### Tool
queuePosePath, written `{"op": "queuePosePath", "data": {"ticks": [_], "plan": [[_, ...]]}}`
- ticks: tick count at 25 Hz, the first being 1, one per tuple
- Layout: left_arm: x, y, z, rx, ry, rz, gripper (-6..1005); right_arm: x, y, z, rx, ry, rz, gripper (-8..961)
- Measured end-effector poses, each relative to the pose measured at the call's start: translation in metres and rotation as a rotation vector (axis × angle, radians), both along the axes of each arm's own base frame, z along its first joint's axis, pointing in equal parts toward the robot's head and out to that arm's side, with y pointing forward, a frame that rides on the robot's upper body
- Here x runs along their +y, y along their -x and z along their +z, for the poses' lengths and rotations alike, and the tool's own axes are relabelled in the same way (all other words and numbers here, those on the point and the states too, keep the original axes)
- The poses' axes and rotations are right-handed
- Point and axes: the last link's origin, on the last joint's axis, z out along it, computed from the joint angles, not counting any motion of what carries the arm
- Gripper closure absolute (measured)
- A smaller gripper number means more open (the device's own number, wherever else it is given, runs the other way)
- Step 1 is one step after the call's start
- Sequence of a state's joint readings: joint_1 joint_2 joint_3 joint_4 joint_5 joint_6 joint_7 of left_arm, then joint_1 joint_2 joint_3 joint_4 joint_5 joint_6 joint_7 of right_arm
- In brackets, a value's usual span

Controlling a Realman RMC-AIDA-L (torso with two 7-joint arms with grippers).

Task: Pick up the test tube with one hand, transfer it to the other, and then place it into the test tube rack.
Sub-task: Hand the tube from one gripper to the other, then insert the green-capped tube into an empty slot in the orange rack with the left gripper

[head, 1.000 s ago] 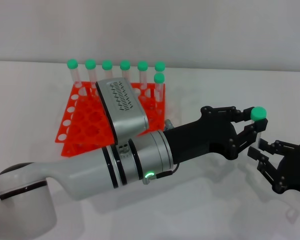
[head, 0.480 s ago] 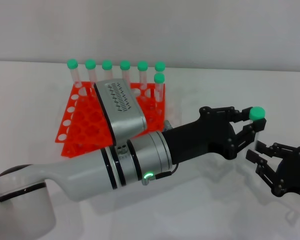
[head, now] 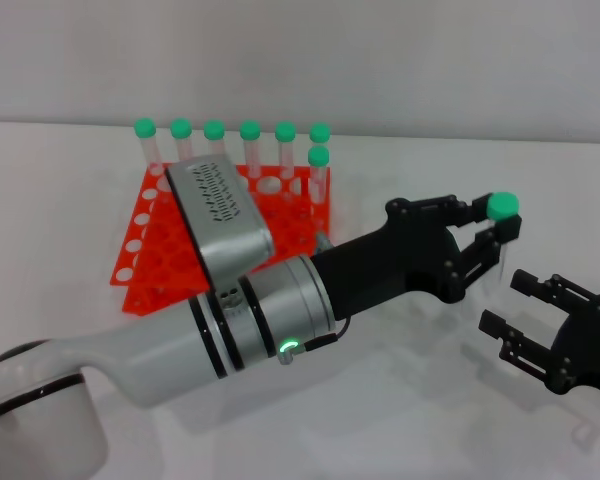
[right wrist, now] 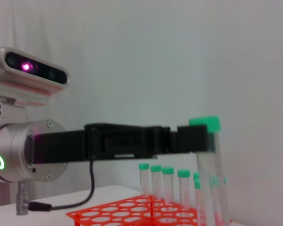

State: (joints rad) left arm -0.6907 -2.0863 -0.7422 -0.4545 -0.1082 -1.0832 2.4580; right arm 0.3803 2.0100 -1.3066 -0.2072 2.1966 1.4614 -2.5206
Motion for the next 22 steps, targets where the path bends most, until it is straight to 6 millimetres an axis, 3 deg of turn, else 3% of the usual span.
{"op": "queuePosePath", "data": {"ticks": [5, 11, 12, 15, 16, 22], "plan": [[0.0, 0.007, 0.013, -0.053, -0.096, 0.031, 742, -0.004, -0.01, 0.005, 0.004, -0.027, -0.044, 282], [0.0, 0.042, 0.05, -0.17, -0.265, 0.137, 741, -0.011, -0.026, 0.018, 0.016, -0.085, -0.113, 172], [-0.001, 0.049, 0.056, -0.186, -0.291, 0.162, 740, -0.018, -0.04, 0.029, 0.028, -0.145, -0.175, 154], [-0.003, 0.066, 0.07, -0.212, -0.358, 0.218, 740, -0.023, -0.053, 0.041, 0.039, -0.215, -0.236, 99], [-0.003, 0.073, 0.075, -0.218, -0.388, 0.238, 740, -0.026, -0.065, 0.054, 0.052, -0.287, -0.304, 81], [-0.001, 0.107, 0.099, -0.213, -0.513, 0.348, 739, -0.031, -0.085, 0.075, 0.089, -0.421, -0.425, 76]]}}
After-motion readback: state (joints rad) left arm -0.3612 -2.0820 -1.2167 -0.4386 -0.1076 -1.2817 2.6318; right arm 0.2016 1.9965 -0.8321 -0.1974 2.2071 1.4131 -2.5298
